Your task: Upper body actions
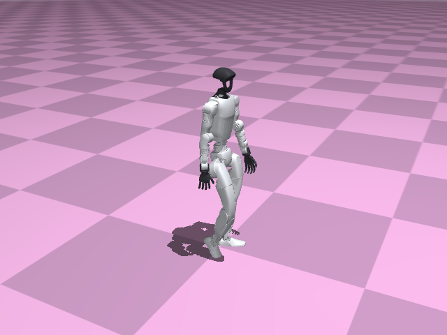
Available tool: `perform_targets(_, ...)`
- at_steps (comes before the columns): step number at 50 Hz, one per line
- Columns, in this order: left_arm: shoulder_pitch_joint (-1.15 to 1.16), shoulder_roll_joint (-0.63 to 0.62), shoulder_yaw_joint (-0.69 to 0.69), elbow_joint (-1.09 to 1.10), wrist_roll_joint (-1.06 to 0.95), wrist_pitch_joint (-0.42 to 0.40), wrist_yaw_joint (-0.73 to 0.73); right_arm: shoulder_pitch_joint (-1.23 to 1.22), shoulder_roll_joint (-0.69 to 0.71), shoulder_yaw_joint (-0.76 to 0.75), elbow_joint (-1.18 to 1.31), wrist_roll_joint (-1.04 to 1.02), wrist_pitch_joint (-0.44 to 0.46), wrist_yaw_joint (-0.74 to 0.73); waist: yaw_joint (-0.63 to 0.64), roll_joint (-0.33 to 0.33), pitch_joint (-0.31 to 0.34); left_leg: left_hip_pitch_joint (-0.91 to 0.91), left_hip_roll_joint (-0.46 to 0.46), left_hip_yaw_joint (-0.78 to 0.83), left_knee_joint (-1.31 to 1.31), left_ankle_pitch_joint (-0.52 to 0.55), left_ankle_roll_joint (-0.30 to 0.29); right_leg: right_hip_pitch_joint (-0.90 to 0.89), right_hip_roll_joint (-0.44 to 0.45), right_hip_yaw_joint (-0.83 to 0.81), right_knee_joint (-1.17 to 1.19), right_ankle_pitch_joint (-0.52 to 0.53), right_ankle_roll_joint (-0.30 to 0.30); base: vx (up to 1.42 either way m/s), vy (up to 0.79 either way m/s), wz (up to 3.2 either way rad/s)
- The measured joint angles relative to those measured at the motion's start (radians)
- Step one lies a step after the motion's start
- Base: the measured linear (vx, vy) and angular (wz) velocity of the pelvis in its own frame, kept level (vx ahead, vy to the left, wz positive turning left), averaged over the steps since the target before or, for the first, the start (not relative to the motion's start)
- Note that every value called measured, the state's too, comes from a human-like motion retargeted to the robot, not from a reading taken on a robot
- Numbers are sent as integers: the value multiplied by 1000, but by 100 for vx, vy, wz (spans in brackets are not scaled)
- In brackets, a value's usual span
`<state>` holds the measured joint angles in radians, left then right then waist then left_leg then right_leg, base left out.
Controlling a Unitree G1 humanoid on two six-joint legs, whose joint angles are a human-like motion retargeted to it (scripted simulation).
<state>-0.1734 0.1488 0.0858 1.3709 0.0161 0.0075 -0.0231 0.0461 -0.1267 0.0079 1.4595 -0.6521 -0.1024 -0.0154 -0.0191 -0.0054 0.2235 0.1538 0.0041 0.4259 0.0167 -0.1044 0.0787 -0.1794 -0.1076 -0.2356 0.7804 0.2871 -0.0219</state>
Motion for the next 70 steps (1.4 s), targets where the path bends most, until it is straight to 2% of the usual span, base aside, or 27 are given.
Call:
perform_targets(2, -83, 6, 29, -65, -53, -11, 34, 35, -20, -20, 64, -4, 21, -22, -53, 15, 26, 6, 25, 6, 8, -1, 9, -116, -14, -34, 217, -48, -39, -9, 21, 29)
perform_targets(4, -149, 8, 65, -109, -76, -14, 65, 58, -38, -36, 120, 8, 54, -30, -101, 18, 52, 8, 36, -3, 19, -1, 19, -187, -75, -100, 361, -91, -73, -7, 18, 49)
perform_targets(7, -244, -1, 99, -173, -98, -35, 101, 105, -63, -71, 205, 25, 111, -28, -149, 11, 86, 16, 43, -26, 31, 2, 33, -324, -59, -77, 517, -113, -61, 0, 8, 55)
perform_targets(10, -308, 7, 78, -230, -127, -60, 113, 168, -81, -100, 240, 37, 162, -47, -180, -3, 83, 10, 31, -37, 32, 5, 43, -460, -38, -61, 587, -121, -47, 4, 3, 38)
perform_targets(12, -325, 20, 63, -262, -113, -75, 112, 204, -87, -108, 240, 56, 192, -70, -192, -2, 78, 6, 29, -42, 32, 5, 46, -513, -39, -78, 593, -128, -64, 2, 1, 11)
perform_targets(17, -321, 49, 37, -308, -57, -91, 135, 217, -85, -120, 240, 66, 201, -75, -206, -14, 74, 9, 23, -31, 32, 1, 47, -558, -37, -115, 553, -142, -92, 1, -1, -4)
perform_targets(22, -272, 37, 27, -252, -52, -98, 150, 151, -61, -111, 204, 49, 131, -35, -202, -9, 73, 15, 33, -12, 37, -6, 42, -466, -25, -122, 457, -125, -81, 1, -2, -22)
perform_targets(28, -169, -3, 29, -121, -56, -69, 73, 83, -25, -68, 85, 43, 79, -23, -163, 4, 35, 10, 37, 19, 25, -10, 29, -271, -21, -97, 294, -81, -47, 4, -5, -29)
perform_targets(35, 2, -23, -41, 12, -41, -68, 21, -1, -9, 12, -19, 38, 27, -27, -85, -4, -20, -5, 8, 34, 6, -9, 8, 29, 89, 90, -148, 32, 69, 3, -11, -22)
perform_targets(37, 41, -32, -54, 22, -27, -65, 22, -15, -11, 26, -35, 30, 19, -20, -66, -16, -38, -21, -12, 31, 9, -11, 5, 120, 80, 91, -307, -1, 104, -2, -17, -7)
perform_targets(39, 68, -37, -57, 30, -20, -63, 18, -25, -12, 32, -48, 23, 11, -9, -47, -33, -47, -29, -34, 26, 12, -13, 1, 203, 59, 57, -450, -123, 122, -1, -18, 4)
perform_targets(40, 82, -40, -55, 37, -16, -60, 12, -29, -13, 33, -54, 20, 5, -4, -36, -45, -53, -34, -51, 21, 14, -14, -2, 246, 41, 21, -531, -195, 122, 0, -17, 15)
perform_targets(42, 98, -43, -43, 49, -9, -53, 6, -28, -11, 32, -57, 18, 1, 6, -21, -64, -54, -30, -71, 7, 12, -12, -9, 279, 31, -1, -613, -239, 96, 0, -19, 17)
perform_targets(45, 112, -44, -18, 65, -5, -47, 2, -27, -4, 28, -50, 15, 4, 28, -2, -87, -55, -32, -86, -5, 11, -4, -24, 289, 14, 8, -686, -224, 87, -7, -18, 13)
perform_targets(50, 123, -27, 0, 71, 4, -44, -14, -26, -2, 21, -18, -6, 12, 54, -19, -76, -56, -48, -60, 1, 13, 11, -44, 298, 34, -18, -728, -221, 68, -9, -18, 13)
perform_targets(60, 181, 26, 28, 112, 79, 8, -47, 37, -45, 1, 155, 29, 76, -74, -72, -52, -69, -50, -23, -43, 34, 25, -80, 325, 72, -42, -724, -264, 41, -4, -13, 21)
perform_targets(67, 292, 48, 84, 101, 179, 82, 29, 19, -74, 35, 240, 152, 200, -50, -59, -43, -81, -68, -3, -69, 119, 4, -113, 341, 85, -35, -725, -282, 22, -5, -10, 0)
perform_targets(70, 352, 67, 68, 128, 197, 109, 25, -21, -63, 76, 240, 184, 203, -19, -40, -56, -82, -107, 7, -72, 225, 43, -124, 350, 72, -22, -722, -289, 17, -7, -8, -3)
